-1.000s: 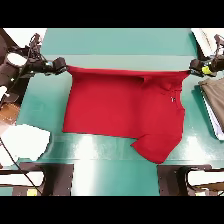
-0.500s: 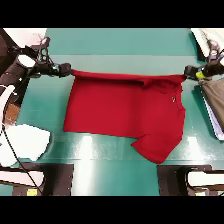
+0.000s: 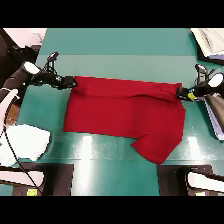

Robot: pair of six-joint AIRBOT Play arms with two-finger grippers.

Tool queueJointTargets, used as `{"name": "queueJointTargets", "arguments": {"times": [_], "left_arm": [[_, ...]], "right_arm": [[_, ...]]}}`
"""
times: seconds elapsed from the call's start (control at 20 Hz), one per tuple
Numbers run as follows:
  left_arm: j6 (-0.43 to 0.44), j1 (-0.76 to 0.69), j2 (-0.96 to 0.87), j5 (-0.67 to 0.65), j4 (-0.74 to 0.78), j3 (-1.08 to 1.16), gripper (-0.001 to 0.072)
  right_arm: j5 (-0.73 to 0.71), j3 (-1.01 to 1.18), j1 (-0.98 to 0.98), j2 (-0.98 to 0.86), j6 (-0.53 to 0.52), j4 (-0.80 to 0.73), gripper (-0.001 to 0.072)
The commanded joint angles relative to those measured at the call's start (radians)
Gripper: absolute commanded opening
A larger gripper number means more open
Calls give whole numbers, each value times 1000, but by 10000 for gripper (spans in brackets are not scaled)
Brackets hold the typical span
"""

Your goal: Fold the shirts.

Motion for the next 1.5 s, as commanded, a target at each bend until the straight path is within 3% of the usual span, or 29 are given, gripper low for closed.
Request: {"name": "queueJointTargets", "arguments": {"times": [0.0,0.35,0.4,0.45,0.5,0.75,1.0,1.45], "left_arm": [[-60,17,7,-87,18,0,609],[-38,228,213,-365,67,-90,607],[-26,236,251,-380,87,-139,607],[-19,238,290,-382,101,-201,607],[1,238,323,-379,101,-261,607],[32,238,376,-373,100,-496,607],[46,238,376,-361,93,-578,607],[41,152,375,-183,-19,-675,605]], "right_arm": [[13,-32,-22,42,6,134,421],[222,-34,-184,288,-274,369,405],[241,-34,-201,312,-289,382,309],[249,-34,-214,334,-293,390,221],[252,-34,-221,351,-293,391,216],[278,-34,-221,367,-293,418,216],[281,-34,-221,367,-294,444,216],[282,-34,-221,367,-293,443,216]]}}
